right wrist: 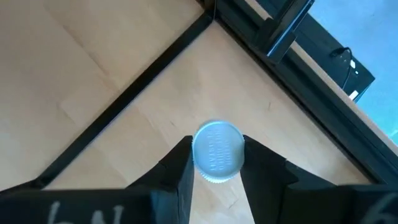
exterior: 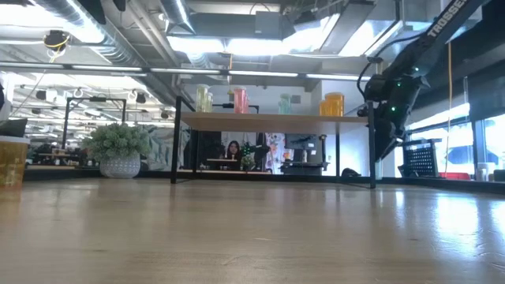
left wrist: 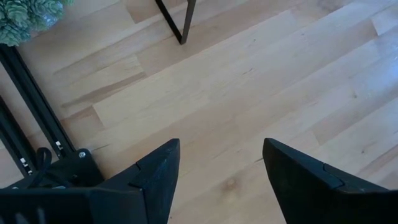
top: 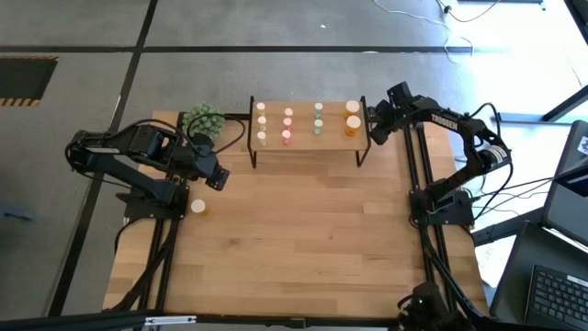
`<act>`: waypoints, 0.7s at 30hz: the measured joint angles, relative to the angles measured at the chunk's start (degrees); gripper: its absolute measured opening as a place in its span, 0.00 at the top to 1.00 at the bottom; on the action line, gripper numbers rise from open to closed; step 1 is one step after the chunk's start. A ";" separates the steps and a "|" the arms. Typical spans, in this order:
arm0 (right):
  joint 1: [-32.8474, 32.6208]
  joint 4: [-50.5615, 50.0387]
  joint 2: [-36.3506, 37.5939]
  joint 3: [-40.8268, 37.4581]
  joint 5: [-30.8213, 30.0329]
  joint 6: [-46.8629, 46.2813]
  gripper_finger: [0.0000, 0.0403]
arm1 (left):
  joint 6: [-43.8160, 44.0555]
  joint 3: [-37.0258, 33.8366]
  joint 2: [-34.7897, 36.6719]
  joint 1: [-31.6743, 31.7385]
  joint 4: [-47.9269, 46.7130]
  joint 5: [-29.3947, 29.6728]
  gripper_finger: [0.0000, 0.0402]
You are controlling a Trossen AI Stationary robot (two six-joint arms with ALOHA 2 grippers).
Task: Pick and place medicine bottles onto shelf by color
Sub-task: Put the blue pill bottle on the shelf aligned with the other blue pill bottles
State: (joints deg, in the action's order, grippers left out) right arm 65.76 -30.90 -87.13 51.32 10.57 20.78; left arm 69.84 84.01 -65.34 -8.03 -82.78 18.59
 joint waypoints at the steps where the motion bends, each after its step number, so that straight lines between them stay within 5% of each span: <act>1: 0.00 -1.09 0.00 0.75 0.00 0.01 0.72 | 0.00 0.00 0.00 -0.01 0.00 0.00 0.44; 21: 0.00 -22.52 -0.04 22.98 -3.48 1.97 0.71 | -0.10 0.00 -0.02 0.02 0.00 0.01 0.44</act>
State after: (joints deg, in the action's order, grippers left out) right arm 65.76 -53.42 -87.18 74.30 7.09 22.74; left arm 69.74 84.01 -65.36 -8.01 -82.78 18.60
